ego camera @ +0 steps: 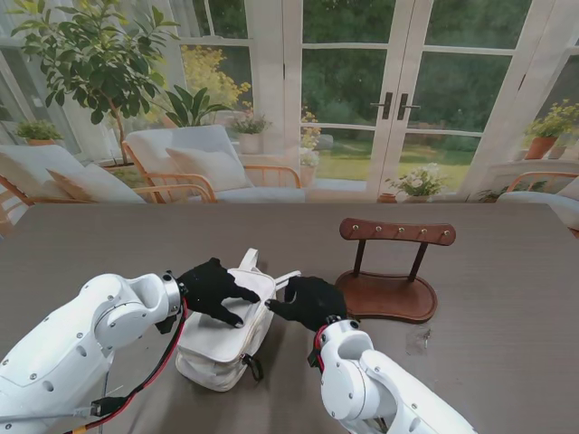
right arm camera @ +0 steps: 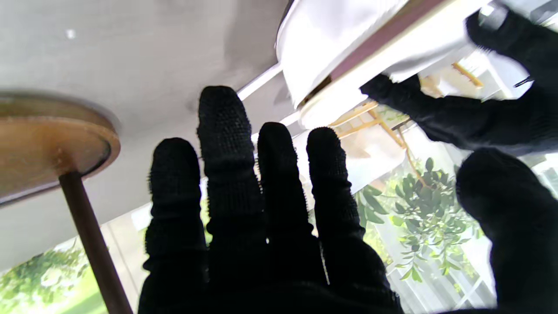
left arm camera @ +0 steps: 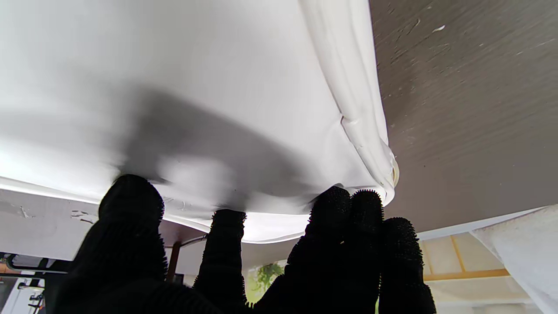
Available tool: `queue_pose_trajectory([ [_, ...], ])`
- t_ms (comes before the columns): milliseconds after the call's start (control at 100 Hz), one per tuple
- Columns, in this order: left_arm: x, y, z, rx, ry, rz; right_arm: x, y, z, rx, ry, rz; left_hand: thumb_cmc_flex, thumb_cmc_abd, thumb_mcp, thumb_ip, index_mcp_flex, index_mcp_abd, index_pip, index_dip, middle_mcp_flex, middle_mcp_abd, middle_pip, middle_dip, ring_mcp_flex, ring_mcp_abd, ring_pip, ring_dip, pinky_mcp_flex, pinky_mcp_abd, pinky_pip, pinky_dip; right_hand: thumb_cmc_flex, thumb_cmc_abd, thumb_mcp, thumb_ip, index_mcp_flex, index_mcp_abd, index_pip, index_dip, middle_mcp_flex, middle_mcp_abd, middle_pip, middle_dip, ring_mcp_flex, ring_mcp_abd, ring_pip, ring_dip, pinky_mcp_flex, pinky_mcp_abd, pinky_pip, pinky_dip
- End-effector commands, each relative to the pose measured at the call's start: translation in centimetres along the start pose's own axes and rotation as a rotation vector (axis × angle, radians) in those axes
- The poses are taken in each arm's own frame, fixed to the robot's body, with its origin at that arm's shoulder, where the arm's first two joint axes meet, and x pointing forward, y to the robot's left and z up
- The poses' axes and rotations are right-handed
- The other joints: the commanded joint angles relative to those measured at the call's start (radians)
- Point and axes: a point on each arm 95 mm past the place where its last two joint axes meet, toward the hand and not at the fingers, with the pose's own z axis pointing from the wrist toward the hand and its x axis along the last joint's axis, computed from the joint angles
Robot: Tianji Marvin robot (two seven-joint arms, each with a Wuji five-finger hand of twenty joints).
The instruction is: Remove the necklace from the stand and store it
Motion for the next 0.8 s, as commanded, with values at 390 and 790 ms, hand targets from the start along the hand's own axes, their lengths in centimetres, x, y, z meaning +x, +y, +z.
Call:
queue_pose_trajectory([
  [390, 0.1, 7.1, -1.3, -0.238, -0.066, -0.143, -0.8, -5.8, -5.7, 0.002, 0.081, -0.02, 0.022, 0.027, -0.029, 0.029, 0.296, 0.059, 0.292, 0.175, 0.003, -0.213, -0.04, -0.054, -0.004, -0.025, -0.002, 0.002, -0.02, -0.049, -0.008, -0.009, 0.039, -0.378, 0.231, -0.061, -0.12, 0.048, -0.004, 0.024, -0.136, -0.024, 0.026, 0.025, -0.134, -0.009, -0.023, -0.002, -0.087, 0.004, -0.063, -0.01],
  [790, -0.5, 7.0, -1.8, -0.285, -0.091, -0.176, 0.3, -8.9, -7.3, 0.009, 0.129, -0.078, 0.041, 0.018, -0.022, 0.033, 0.338, 0.101, 0.319, 0.205, 0.019, -0.218, -0.03, -0.054, 0.003, -0.032, -0.005, 0.0, -0.021, -0.052, -0.012, -0.011, -0.002, -0.387, 0.232, -0.075, -0.253, 0.18, -0.019, 0.017, -0.262, 0.034, 0.061, 0.039, -0.186, -0.013, 0.027, 0.012, -0.116, 0.001, -0.073, -0.001],
])
